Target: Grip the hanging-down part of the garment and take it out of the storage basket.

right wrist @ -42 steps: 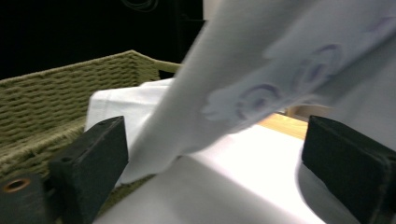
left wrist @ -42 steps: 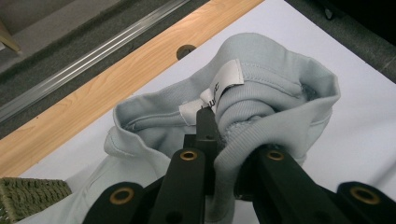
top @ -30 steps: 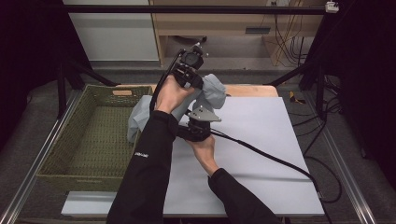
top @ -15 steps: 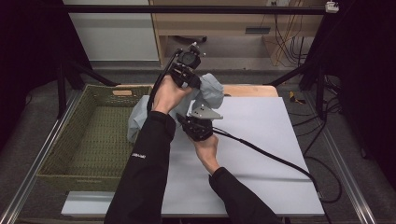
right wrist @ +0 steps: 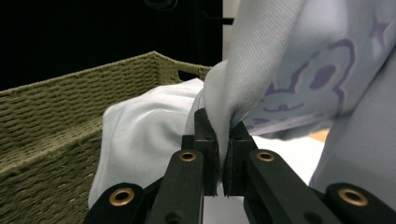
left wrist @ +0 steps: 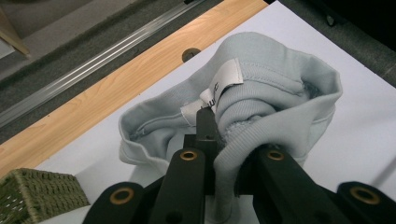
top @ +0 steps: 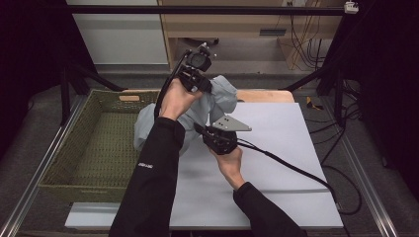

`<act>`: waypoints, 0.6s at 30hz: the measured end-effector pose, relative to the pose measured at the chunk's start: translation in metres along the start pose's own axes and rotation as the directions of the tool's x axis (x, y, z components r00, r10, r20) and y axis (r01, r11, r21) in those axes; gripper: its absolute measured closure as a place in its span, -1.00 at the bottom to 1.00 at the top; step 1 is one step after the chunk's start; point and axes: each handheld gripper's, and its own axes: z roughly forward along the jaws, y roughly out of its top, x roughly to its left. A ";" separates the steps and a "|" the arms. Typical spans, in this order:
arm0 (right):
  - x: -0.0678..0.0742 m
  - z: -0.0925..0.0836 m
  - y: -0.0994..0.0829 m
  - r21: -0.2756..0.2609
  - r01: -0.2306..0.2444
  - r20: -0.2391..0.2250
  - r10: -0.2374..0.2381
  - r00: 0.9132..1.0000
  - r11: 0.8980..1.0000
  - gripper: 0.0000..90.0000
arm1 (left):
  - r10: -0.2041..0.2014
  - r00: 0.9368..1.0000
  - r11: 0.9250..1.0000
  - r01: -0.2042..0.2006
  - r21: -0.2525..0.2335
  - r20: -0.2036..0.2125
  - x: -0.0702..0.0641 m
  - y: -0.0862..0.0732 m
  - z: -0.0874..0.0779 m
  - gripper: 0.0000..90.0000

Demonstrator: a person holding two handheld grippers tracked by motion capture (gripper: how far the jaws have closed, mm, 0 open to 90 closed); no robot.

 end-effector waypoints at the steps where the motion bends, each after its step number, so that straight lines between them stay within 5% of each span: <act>1: 0.000 -0.003 0.002 -0.002 0.010 0.001 -0.010 1.000 1.000 0.94 | 0.000 1.000 1.000 0.000 -0.002 -0.002 0.000 0.000 0.000 0.85; 18: -0.013 -0.070 0.027 -0.061 0.072 0.023 -0.070 0.997 0.996 0.94 | 0.007 1.000 1.000 -0.007 0.000 0.001 -0.009 0.000 -0.002 0.85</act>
